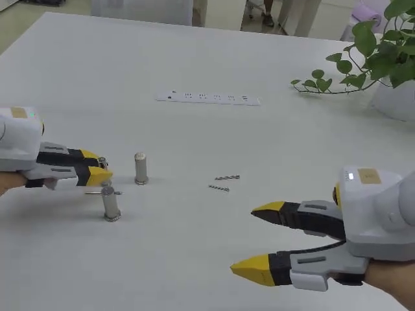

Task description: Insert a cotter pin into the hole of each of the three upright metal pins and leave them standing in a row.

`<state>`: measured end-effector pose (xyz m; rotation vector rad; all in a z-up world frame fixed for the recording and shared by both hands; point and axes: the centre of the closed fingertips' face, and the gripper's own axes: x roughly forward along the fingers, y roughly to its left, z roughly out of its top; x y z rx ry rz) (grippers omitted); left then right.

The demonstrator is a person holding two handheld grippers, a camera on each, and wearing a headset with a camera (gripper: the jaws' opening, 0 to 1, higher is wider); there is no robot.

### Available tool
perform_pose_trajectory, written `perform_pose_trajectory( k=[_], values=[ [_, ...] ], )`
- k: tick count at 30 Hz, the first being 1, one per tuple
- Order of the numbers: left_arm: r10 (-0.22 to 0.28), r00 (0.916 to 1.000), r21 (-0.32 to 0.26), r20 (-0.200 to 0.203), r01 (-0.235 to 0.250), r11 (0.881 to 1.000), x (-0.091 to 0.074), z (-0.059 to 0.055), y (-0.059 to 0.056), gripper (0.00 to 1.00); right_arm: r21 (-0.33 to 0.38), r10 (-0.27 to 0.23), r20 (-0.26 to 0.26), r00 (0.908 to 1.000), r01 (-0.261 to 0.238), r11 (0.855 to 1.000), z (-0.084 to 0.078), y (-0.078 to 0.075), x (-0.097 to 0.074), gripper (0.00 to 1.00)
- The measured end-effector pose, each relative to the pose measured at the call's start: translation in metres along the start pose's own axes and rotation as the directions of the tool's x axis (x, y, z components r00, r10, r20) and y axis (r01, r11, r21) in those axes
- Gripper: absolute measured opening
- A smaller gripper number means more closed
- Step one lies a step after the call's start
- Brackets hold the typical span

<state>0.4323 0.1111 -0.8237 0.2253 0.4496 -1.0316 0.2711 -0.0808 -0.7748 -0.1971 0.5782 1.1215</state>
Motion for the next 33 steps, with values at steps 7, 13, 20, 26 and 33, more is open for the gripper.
perform_pose_trajectory(
  k=[7,13,20,26,33],
  values=[
    [0.002,1.0,-0.004,0.001,-0.002,1.0,-0.001,-0.001,0.002,0.07,0.001,-0.001,0.004,1.0,0.001,1.0,0.002,0.0,-0.001,0.62],
    [0.004,0.9999,-0.031,0.011,-0.004,0.999,-0.006,-0.002,0.004,0.06,-0.003,-0.001,-0.001,1.0,0.001,1.0,0.001,0.001,0.0,0.62],
    [0.025,0.9992,-0.013,0.033,-0.024,1.0,-0.015,0.011,0.006,0.06,-0.006,0.001,-0.005,1.0,-0.001,1.0,0.001,0.001,0.0,0.62],
    [0.03,0.9978,0.002,0.059,-0.03,1.0,-0.024,0.026,0.002,0.06,-0.012,0.006,-0.003,1.0,-0.006,1.0,0.002,0.001,0.002,0.62],
    [0.0,0.9965,0.041,0.083,-0.003,0.999,-0.026,0.048,-0.017,0.06,-0.016,0.017,0.0,0.9999,-0.017,1.0,0.003,0.004,0.005,0.62]
  ],
)
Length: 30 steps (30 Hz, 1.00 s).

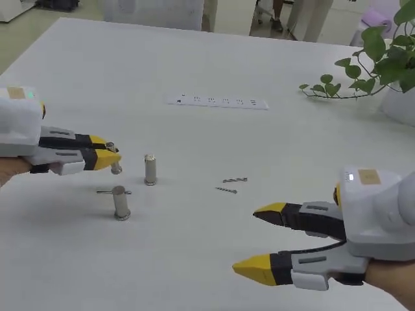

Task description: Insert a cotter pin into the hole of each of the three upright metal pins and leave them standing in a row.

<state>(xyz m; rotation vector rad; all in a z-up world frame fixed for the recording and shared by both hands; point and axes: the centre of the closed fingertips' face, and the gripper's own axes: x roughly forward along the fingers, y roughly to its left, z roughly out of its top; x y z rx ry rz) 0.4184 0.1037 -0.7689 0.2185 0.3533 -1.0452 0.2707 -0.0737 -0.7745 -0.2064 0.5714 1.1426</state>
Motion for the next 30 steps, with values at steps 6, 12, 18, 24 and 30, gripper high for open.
perform_pose_trajectory(
  k=[6,12,18,24,30],
  values=[
    [-0.04,0.999,0.018,0.021,0.04,0.999,0.004,0.022,-0.024,0.06,-0.004,-0.001,0.01,1.0,0.001,1.0,0.002,0.001,-0.001,0.62],
    [-0.091,0.9954,0.036,0.028,0.09,0.995,0.013,0.037,-0.051,0.06,-0.005,-0.003,0.015,0.9999,0.003,1.0,0.002,0.001,-0.002,0.61],
    [-0.146,0.9889,0.047,0.029,0.144,0.988,0.022,0.045,-0.082,0.06,0.002,-0.006,0.019,0.9998,0.006,1.0,-0.001,0.002,-0.004,0.61],
    [-0.212,0.9772,0.083,0.012,0.21,0.974,0.033,0.041,-0.115,0.06,0.01,-0.013,0.022,0.9997,0.013,1.0,-0.004,0.002,-0.007,0.61],
    [-0.241,0.9706,0.088,-0.01,0.241,0.967,0.041,0.027,-0.135,0.06,0.017,-0.016,0.021,0.9997,0.016,1.0,-0.008,0.002,-0.009,0.61]
  ],
)
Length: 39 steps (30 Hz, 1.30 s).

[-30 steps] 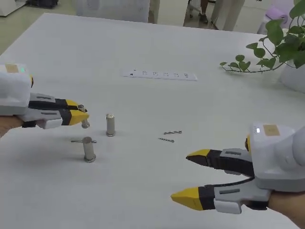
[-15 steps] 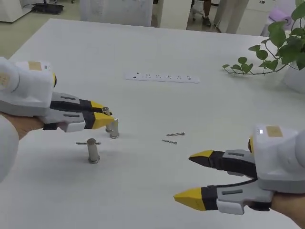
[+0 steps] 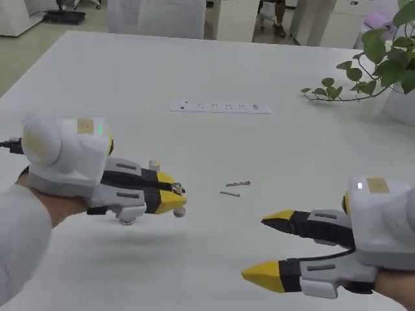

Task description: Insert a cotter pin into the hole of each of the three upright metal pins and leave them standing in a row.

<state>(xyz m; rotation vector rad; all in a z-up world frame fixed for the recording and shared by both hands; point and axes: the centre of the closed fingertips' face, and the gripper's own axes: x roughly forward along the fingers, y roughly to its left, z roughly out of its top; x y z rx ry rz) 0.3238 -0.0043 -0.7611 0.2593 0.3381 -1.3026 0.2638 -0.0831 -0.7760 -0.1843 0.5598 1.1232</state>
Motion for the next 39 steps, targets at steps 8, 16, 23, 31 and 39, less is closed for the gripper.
perform_pose_trajectory(
  k=[8,16,23,31,39],
  values=[
    [0.013,0.9988,-0.006,-0.047,-0.013,1.0,0.015,-0.03,-0.011,0.06,0.006,-0.003,-0.007,1.0,0.003,1.0,-0.004,-0.002,-0.001,0.61],
    [0.027,0.997,-0.019,-0.073,-0.028,0.999,0.027,-0.051,-0.02,0.06,0.012,-0.004,-0.008,1.0,0.004,1.0,-0.006,-0.003,0.0,0.61],
    [0.053,0.9965,-0.024,-0.065,-0.055,0.998,0.033,-0.059,-0.022,0.06,0.016,-0.005,-0.008,1.0,0.005,1.0,-0.007,-0.003,0.0,0.61],
    [0.056,0.9974,-0.046,-0.044,-0.058,0.997,0.033,-0.061,-0.018,0.07,0.016,-0.005,-0.005,1.0,0.005,1.0,-0.006,-0.002,0.0,0.61],
    [0.044,0.9988,-0.101,-0.02,-0.046,0.994,0.032,-0.061,-0.02,0.12,0.017,-0.008,-0.009,0.9999,0.008,1.0,-0.009,-0.003,-0.001,0.61]
  ],
)
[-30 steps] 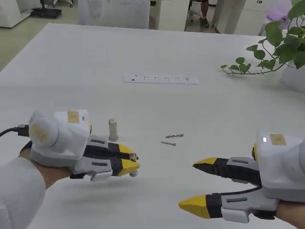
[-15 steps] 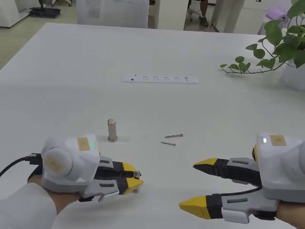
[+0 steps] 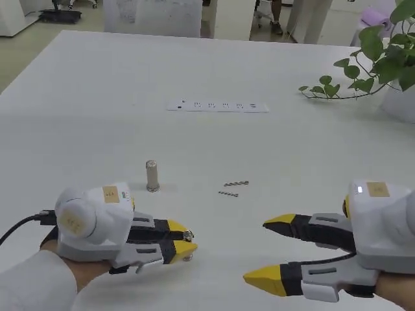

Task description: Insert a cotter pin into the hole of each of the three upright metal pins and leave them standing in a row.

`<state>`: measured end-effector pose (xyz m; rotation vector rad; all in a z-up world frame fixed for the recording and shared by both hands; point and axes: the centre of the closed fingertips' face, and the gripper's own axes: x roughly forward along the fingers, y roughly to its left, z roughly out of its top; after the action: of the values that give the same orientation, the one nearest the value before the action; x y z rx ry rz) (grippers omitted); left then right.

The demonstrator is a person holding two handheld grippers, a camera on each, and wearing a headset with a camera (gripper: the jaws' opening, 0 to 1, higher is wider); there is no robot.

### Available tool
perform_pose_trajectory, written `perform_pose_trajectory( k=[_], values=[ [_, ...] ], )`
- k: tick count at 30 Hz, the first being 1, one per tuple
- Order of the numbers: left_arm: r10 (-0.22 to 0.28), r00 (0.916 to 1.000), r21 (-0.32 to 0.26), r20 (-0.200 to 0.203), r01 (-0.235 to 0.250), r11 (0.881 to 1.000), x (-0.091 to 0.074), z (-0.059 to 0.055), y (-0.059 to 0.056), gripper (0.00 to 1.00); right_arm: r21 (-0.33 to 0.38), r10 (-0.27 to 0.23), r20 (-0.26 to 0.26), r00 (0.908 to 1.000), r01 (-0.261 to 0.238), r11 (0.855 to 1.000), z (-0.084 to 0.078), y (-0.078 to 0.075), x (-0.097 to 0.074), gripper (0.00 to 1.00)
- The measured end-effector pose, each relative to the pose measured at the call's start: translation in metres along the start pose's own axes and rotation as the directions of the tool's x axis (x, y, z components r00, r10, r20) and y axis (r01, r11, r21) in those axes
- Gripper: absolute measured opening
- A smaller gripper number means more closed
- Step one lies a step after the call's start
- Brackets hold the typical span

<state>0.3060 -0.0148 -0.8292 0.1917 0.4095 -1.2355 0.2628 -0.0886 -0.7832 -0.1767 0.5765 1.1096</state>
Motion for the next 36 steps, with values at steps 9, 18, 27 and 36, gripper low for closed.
perform_pose_trajectory(
  k=[9,18,27,36],
  values=[
    [0.003,1.0,-0.002,-0.009,-0.003,1.0,-0.005,-0.003,-0.003,0.23,-0.001,-0.007,0.0,1.0,0.007,1.0,0.001,-0.004,-0.002,0.61],
    [0.021,0.9996,-0.048,0.019,-0.02,0.999,-0.025,0.003,-0.005,0.3,-0.01,-0.009,-0.013,0.9999,0.009,1.0,0.0,-0.009,-0.001,0.6],
    [0.05,0.9978,-0.083,0.045,-0.046,0.995,-0.049,0.013,-0.017,0.37,-0.024,-0.01,-0.047,0.9989,0.009,1.0,-0.009,-0.022,0.004,0.59],
    [0.064,0.9965,-0.079,0.054,-0.06,0.995,-0.066,0.016,-0.028,0.45,-0.031,-0.013,-0.098,0.9951,0.01,0.999,-0.022,-0.038,0.009,0.57]
  ],
)
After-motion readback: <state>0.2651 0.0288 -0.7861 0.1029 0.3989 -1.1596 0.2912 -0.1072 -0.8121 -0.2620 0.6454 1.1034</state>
